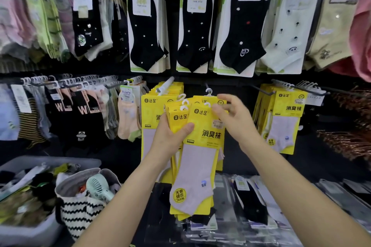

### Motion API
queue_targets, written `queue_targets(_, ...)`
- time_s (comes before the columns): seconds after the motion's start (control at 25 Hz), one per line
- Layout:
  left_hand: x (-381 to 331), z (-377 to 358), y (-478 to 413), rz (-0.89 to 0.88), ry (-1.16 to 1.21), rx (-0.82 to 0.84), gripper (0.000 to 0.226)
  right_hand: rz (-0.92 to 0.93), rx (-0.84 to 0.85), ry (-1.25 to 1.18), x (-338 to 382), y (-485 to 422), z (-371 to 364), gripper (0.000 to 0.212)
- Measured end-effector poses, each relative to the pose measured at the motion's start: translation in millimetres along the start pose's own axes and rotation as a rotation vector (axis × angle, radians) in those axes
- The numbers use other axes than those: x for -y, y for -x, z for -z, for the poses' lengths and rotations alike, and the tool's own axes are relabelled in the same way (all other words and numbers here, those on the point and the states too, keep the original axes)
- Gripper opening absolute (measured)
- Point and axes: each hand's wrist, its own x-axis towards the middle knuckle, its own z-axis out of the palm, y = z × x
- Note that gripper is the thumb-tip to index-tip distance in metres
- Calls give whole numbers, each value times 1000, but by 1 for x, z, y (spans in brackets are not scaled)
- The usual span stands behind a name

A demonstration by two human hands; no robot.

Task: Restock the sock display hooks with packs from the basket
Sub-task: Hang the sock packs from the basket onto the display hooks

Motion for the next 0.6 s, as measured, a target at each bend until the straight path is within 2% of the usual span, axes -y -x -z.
queue_targets(0.08, 1, -2, -1, 8, -20, 29, 44, 75, 28, 133, 11, -7, 5, 5)
queue_targets(0.16, 4, -4, -3, 31, -17, 70, 42, 82, 57, 253, 15, -12, 9, 18)
queue_targets(0.24, 8, -4, -4, 58, -10, 86, 37, 49, 22, 286, 13, -19, 12, 21)
queue_targets(0.36, 15, 3, -3, 65, -5, 0, 37, -25, -73, 304, 10, -40, 19, 16)
queue_targets(0.6, 13, 36, -3, 0, -69, -100, 33, 15, -104, 425, 9, -77, 8, 15)
